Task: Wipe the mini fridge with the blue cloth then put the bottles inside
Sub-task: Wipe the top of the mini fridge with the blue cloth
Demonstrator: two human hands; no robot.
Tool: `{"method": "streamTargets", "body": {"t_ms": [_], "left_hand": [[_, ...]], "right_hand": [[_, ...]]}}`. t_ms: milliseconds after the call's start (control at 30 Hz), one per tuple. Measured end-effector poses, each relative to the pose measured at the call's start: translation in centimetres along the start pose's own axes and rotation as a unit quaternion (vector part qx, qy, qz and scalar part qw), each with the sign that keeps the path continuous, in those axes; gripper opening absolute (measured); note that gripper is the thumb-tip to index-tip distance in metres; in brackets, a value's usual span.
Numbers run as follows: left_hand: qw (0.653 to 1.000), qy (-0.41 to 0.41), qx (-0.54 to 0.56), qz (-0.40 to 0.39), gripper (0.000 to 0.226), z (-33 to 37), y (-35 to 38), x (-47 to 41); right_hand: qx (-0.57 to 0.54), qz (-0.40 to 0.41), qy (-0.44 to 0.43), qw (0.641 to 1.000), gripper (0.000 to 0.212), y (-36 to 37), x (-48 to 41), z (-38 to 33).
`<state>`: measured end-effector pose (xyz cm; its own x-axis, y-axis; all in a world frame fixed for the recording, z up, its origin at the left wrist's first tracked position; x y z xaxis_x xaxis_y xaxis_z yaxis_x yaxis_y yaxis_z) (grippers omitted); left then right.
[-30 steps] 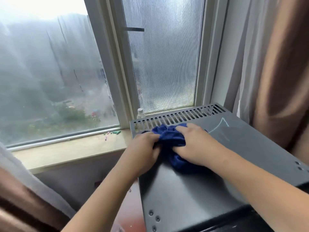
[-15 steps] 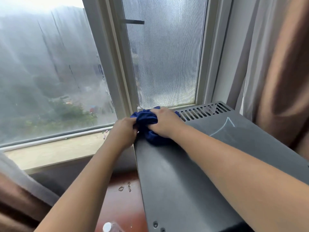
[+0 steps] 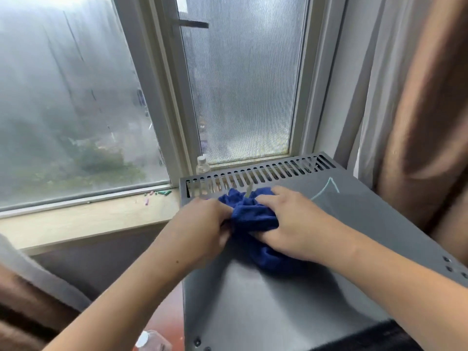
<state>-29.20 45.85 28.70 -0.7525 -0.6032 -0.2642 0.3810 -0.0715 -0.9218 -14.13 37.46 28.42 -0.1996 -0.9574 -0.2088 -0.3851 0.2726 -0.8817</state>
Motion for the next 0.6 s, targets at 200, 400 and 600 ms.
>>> {"method": "streamTargets", "body": {"t_ms": [200, 400, 600], "left_hand": [[0.999, -0.033, -0.031, -0.008, 0.016, 2.5, -0.9, 3.7], [0.997, -0.064, -0.013, 0.032, 0.014, 3.0, 1.1, -2.8], [0.997, -0.045, -0.038, 0.048, 0.012, 6.1, 2.1, -3.7]], "right_hand": [[-0.033, -0.038, -0.044, 0.998, 0.022, 0.2, 2.3, -0.5], [-0.006, -0.001, -0.004, 1.0, 0.035, -1.0, -2.3, 4.2], [0.014, -0.009, 0.007, 1.0, 0.049, -2.7, 0.3, 6.2]]}}
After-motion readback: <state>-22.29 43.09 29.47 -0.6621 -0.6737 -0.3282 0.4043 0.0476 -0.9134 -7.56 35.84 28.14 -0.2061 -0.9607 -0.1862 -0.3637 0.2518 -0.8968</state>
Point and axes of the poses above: each hand's wrist, its own x-axis away from the middle knuckle, its own y-axis out of the palm, z = x × y, the point moved 4 cm from there along -x, towards the middle knuckle, and after that the axes turned 7 degrees about z, right-handed, at the moved point
